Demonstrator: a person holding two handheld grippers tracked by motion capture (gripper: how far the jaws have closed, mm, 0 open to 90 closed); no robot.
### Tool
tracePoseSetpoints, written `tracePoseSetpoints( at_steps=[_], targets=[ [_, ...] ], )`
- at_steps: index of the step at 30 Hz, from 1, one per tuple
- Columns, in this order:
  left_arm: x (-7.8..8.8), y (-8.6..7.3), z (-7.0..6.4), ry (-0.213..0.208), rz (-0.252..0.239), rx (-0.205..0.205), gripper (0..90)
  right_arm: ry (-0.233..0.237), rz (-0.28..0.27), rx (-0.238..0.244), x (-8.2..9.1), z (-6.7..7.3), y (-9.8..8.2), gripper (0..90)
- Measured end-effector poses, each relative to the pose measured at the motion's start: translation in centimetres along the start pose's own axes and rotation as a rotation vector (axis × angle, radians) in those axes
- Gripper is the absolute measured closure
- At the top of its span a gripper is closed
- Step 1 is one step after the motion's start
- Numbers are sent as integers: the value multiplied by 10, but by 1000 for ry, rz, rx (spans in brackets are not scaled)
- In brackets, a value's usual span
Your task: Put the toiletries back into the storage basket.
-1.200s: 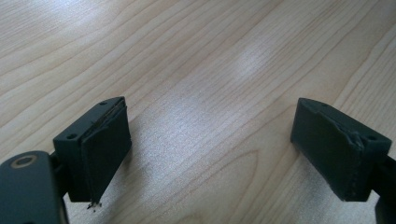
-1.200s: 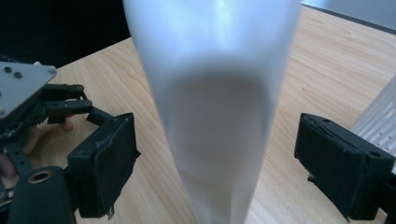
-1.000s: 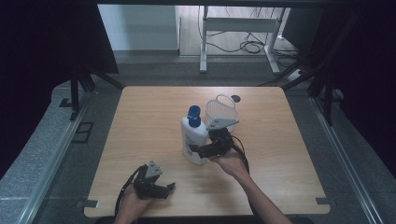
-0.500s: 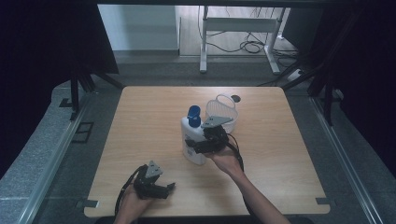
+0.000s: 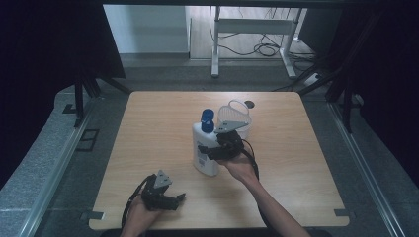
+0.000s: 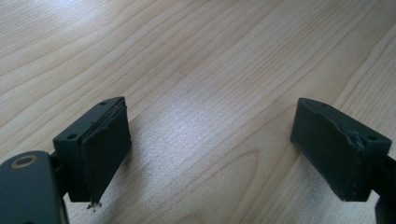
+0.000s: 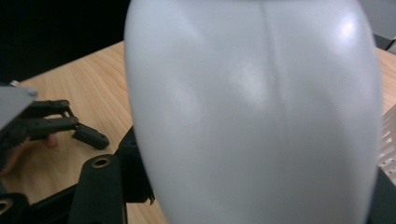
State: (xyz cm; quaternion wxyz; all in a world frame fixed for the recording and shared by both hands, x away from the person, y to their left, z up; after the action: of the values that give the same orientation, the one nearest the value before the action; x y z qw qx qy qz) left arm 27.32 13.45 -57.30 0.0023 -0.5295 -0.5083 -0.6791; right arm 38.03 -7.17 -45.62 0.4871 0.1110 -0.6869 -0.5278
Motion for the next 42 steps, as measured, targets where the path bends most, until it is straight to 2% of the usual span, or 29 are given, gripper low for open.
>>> tracePoseSetpoints(
  at_steps=[13,24,42],
  targets=[
    [0,0,0,1,-2,2,114,-11,-9,33,18,-9,18,374],
    [0,0,0,1,-3,2,114,-17,-26,35,31,-19,34,374],
    [0,0,0,1,0,3,114,-31,-60,29,49,-42,62,374]
  ],
)
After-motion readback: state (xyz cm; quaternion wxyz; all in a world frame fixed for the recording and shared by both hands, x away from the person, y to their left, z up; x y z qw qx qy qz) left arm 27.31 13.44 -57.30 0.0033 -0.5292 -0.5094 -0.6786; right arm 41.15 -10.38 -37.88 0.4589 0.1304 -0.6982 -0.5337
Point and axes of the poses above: each handheld gripper's, and its own axes: x roughly backward along the jaws, y roughly out of its top, z roughly to its left, the point moved 4 cm from there along -x, roughly forward along the jaws, and after that the axes turned 4 degrees about -y, right-handed, at the moved point
